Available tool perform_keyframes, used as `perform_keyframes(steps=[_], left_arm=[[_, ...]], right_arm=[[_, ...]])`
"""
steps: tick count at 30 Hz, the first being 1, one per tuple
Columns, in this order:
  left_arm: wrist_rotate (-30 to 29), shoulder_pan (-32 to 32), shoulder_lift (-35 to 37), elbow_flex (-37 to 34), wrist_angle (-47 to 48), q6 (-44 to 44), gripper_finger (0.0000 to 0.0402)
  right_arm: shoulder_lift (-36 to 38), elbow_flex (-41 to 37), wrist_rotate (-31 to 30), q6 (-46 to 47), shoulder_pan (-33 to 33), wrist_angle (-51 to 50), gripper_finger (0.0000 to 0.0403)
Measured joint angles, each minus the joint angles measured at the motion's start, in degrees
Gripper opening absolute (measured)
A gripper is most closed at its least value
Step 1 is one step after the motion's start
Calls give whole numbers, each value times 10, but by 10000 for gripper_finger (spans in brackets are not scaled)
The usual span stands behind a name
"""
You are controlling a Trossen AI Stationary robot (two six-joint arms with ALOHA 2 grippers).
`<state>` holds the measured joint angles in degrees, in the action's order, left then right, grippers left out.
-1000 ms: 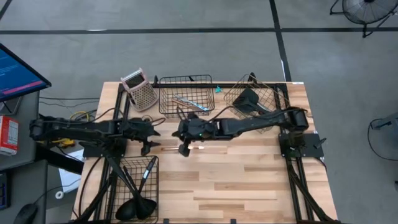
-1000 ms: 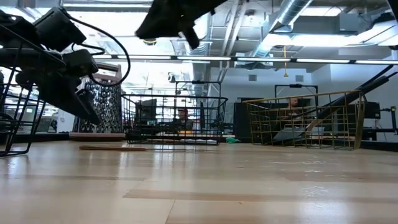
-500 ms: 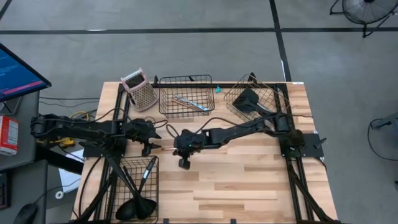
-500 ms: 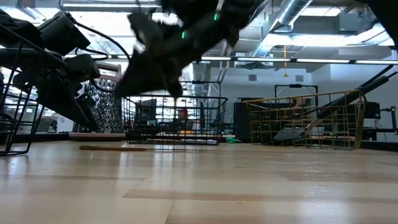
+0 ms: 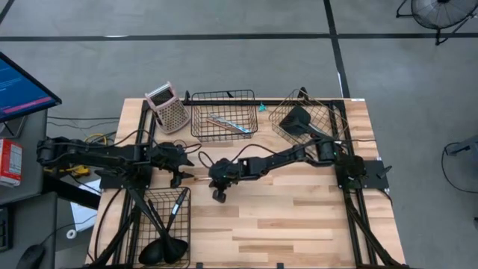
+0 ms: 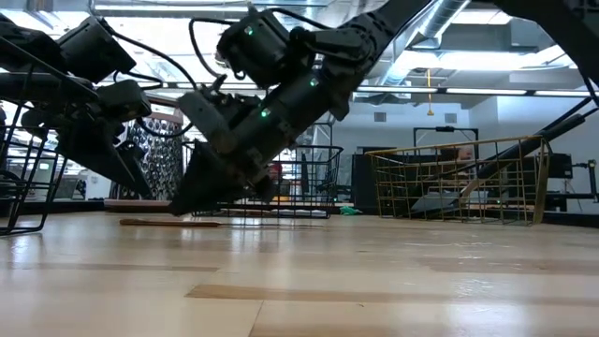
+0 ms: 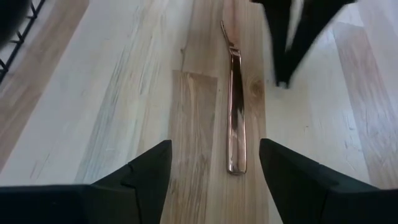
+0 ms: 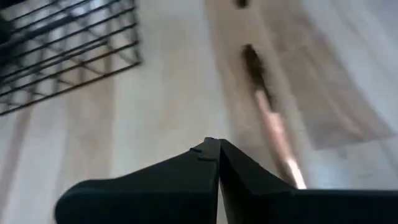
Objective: Pick & Place Kitchen Items
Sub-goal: Put the brown knife into the top black wire basket
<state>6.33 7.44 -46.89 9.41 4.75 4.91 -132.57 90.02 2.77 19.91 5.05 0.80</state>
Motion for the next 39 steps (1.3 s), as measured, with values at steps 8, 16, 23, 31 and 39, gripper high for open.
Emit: perform_keyframes(steps=[8, 16, 23, 31, 39], left_arm=[[-5, 0, 0, 0, -2, -1, 226], [-8, 0, 0, 0, -2, -1, 227], [-7, 0, 0, 0, -2, -1, 227], [-20, 0, 0, 0, -3, -2, 227], [-23, 0, 0, 0, -7, -4, 227]], right_arm=[[0, 0, -15, 1, -19, -5, 0], [0, 0, -40, -4, -23, -26, 0], [0, 0, -58, -9, -24, -15, 0], [0, 0, -78, 6, -33, -21, 0], [6, 0, -74, -30, -35, 49, 0]])
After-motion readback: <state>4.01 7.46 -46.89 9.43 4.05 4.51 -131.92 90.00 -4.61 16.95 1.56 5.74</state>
